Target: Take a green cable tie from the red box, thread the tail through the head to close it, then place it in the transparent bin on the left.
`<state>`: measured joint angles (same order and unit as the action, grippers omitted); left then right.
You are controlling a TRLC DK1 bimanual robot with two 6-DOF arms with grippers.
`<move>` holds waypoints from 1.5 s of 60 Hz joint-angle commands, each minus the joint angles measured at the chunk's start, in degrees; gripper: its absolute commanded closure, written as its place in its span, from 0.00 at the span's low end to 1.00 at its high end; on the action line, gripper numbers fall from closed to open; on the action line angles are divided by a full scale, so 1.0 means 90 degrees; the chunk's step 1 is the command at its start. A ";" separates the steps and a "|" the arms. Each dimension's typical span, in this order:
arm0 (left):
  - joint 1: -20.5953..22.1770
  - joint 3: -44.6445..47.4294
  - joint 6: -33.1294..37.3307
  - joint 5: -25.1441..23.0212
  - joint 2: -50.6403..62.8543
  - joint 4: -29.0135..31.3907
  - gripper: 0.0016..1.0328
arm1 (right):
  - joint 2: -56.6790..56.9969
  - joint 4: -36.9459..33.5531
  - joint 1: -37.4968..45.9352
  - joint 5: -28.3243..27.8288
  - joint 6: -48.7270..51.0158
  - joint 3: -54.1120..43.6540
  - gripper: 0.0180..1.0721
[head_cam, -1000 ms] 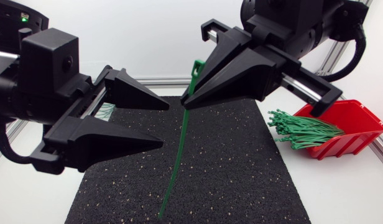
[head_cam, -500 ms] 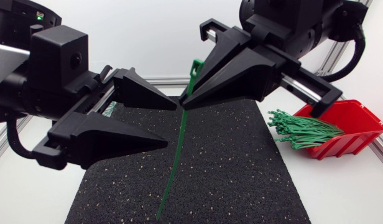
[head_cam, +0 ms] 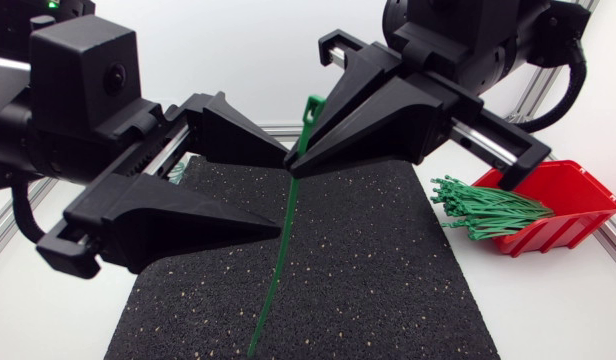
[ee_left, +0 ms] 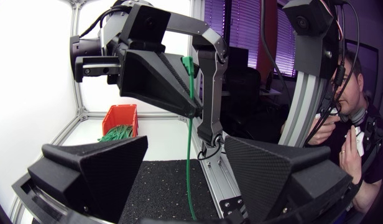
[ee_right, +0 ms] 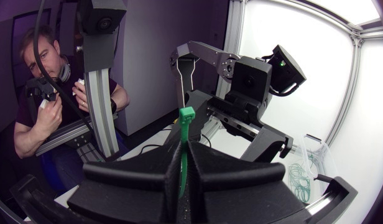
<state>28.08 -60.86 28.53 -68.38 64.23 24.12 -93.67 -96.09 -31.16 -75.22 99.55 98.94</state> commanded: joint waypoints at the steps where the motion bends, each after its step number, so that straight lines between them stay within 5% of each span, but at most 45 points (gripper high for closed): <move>1: 0.0045 -0.0230 -0.0045 -0.0088 0.0129 -0.0053 0.25 | -0.0081 -0.1296 -0.0054 -0.0050 0.0218 -0.0104 0.95; 13: 0.0054 -0.0240 -0.0036 -0.0117 0.0198 -0.0072 0.43 | -0.0120 -0.1296 -0.0054 -0.0041 0.0248 -0.0104 0.95; 42: 0.0142 -0.0328 -0.0163 -0.0117 0.0237 -0.0121 0.47 | -0.0120 -0.1296 -0.0073 -0.0041 0.0336 -0.0192 0.95; 62: 0.0162 -0.0337 -0.0221 -0.0117 0.0237 -0.0131 0.72 | -0.0139 -0.1296 -0.0083 -0.0050 0.0355 -0.0182 0.95; 75: 0.0191 -0.0328 -0.0270 -0.0117 0.0237 -0.0121 0.73 | -0.0178 -0.1286 -0.0034 -0.0050 0.0394 -0.0192 0.95; 90: 0.0220 -0.0269 -0.0319 -0.0127 0.0129 -0.0121 0.93 | -0.0198 -0.1286 -0.0024 -0.0041 0.0463 -0.0202 0.95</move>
<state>29.45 -62.30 26.79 -68.60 65.69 23.51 -94.35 -96.09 -31.40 -75.22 102.08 98.26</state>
